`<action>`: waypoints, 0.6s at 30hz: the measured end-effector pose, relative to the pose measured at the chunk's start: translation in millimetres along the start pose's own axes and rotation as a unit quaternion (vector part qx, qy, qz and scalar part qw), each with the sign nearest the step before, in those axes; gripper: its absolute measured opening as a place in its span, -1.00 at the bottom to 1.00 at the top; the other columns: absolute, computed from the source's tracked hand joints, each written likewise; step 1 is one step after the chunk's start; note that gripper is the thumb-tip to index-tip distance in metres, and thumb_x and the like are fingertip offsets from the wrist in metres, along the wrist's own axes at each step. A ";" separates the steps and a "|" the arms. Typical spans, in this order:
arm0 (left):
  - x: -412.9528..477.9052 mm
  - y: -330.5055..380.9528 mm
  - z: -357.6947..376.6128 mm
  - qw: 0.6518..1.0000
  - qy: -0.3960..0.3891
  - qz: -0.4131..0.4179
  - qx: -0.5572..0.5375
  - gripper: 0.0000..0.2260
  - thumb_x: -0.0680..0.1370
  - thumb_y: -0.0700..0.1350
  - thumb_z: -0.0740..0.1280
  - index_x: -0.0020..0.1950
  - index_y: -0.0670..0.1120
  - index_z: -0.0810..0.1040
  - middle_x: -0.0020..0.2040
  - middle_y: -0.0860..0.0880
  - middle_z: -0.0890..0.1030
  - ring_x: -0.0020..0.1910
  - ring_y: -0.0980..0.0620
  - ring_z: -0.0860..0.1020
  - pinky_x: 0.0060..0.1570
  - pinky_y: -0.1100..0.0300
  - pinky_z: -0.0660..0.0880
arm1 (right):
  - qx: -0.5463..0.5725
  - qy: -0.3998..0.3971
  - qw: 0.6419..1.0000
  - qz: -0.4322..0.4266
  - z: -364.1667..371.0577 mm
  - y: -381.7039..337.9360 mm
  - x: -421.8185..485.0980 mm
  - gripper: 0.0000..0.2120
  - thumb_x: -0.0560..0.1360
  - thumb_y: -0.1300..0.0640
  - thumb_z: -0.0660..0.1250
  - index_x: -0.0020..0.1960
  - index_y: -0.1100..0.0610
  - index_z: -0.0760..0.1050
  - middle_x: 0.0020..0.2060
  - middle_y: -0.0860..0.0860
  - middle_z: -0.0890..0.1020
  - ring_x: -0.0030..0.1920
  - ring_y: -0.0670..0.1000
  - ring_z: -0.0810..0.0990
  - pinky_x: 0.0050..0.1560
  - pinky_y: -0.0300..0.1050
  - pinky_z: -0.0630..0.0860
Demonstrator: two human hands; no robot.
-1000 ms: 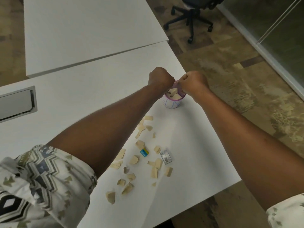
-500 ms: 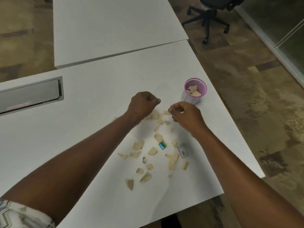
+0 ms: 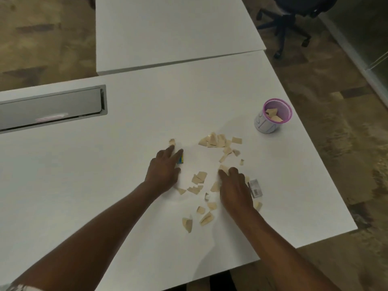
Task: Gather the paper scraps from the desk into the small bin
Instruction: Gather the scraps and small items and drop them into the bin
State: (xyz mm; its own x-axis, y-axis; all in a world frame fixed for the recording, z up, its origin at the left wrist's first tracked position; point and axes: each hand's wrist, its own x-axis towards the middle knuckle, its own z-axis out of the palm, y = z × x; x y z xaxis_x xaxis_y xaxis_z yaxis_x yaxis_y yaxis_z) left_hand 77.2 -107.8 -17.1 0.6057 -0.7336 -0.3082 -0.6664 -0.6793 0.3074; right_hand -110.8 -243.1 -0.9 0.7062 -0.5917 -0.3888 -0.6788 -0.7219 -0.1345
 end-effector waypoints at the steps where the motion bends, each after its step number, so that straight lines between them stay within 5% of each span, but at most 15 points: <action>1: 0.7 0.0 2.4 1.000 -0.002 0.006 0.002 -0.43 0.57 -0.05 0.34 0.58 0.00 0.30 0.57 -0.13 0.30 0.46 -0.21 0.33 0.32 -0.07 0.43 | -0.001 0.010 1.000 -0.004 1.3 -1.9 0.1 -0.53 0.58 0.31 0.17 0.46 0.07 0.29 0.33 0.11 0.36 0.26 0.14 0.40 -0.05 -0.07 0.48; 6: 0.7 10.2 7.7 0.998 0.035 0.042 0.015 -0.72 0.57 -0.15 0.32 0.29 -0.14 0.50 0.27 -0.15 0.51 0.16 -0.21 0.46 0.00 -0.07 0.53 | -0.006 0.049 0.997 -0.058 7.5 -4.0 1.2 -0.66 0.52 0.40 0.17 0.22 0.13 0.47 0.14 0.08 0.49 0.10 0.09 0.47 -0.20 -0.18 0.30; 9: -4.1 15.2 11.9 0.997 0.049 0.051 -0.023 -0.85 0.62 -0.24 0.21 0.15 -0.16 0.51 0.11 -0.14 0.50 0.05 -0.16 0.45 -0.11 -0.05 0.51 | 0.066 0.060 0.993 -0.073 6.8 -0.7 1.0 -0.73 0.51 0.41 0.22 0.12 0.18 0.56 0.06 0.10 0.56 0.01 0.13 0.51 -0.18 -0.09 0.43; 14: -8.8 19.9 15.0 0.987 0.051 0.033 -0.147 -0.74 0.51 -0.39 0.18 0.07 -0.13 0.53 0.06 -0.09 0.50 0.00 -0.09 0.46 -0.07 0.07 0.45 | 0.177 0.087 0.976 -0.093 4.8 -0.7 0.2 -0.76 0.50 0.35 0.33 0.13 0.18 0.59 0.04 0.11 0.58 0.02 0.17 0.55 -0.05 0.04 0.55; 18: -9.4 22.0 11.6 0.966 0.064 -0.025 -0.248 -0.66 0.46 -0.42 0.17 0.06 -0.11 0.58 0.09 -0.06 0.50 -0.03 -0.05 0.50 -0.09 0.15 0.42 | 0.129 0.052 0.985 -0.101 8.9 -8.6 1.4 -0.58 0.52 0.21 0.33 0.37 0.05 0.46 0.31 0.07 0.45 0.28 0.15 0.44 0.06 0.03 0.56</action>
State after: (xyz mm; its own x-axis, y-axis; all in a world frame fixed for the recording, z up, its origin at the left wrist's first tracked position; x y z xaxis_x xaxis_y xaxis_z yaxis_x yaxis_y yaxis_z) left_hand 51.8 -115.6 -17.9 0.7026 -0.6735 -0.2296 -0.3626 -0.6165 0.6989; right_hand -105.8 -234.5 -8.5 0.8399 -0.4881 -0.2374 -0.5413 -0.7215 -0.4317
